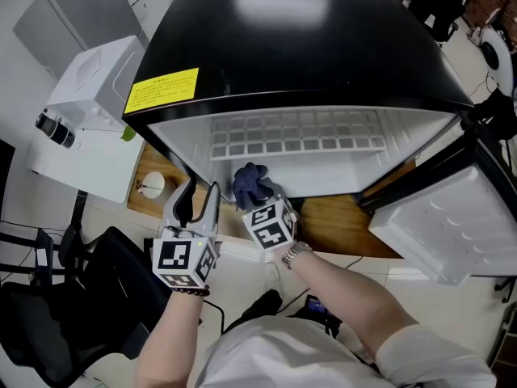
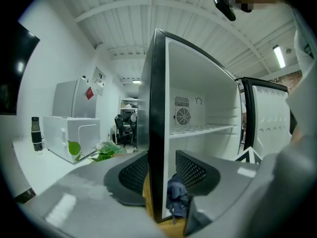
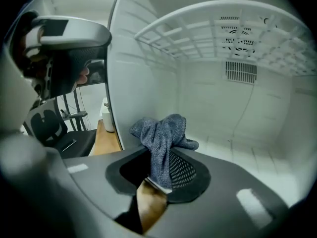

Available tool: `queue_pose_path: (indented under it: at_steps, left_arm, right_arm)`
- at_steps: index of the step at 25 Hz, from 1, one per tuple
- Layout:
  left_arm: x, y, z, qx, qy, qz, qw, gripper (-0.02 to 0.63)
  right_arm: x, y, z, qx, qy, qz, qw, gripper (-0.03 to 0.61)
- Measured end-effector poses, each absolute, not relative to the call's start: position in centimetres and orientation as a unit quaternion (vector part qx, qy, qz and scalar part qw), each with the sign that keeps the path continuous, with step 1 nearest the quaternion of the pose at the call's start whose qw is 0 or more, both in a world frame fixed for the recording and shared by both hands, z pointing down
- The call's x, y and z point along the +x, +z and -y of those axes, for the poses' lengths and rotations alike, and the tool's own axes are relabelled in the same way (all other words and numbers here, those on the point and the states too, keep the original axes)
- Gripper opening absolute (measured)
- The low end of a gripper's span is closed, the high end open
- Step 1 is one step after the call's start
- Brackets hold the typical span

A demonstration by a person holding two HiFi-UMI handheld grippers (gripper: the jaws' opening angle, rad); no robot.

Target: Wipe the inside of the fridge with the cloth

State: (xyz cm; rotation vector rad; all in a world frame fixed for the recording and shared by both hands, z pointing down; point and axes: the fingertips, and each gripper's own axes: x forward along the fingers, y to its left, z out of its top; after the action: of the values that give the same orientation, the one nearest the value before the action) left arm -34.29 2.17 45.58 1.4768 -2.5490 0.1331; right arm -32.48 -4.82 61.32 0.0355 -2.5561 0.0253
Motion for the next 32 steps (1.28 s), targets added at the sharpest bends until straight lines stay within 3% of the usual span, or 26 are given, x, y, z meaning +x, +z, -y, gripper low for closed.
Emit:
queue_pose_path:
  at_steps: [32]
  left_arm:
    - [-32.1, 48.0, -3.8, 0.497, 0.061, 0.856, 0.126, 0.167]
  right_arm:
    - [-19.2, 61.5, 21.3, 0.204, 0.029, 0.930, 0.305, 0.100]
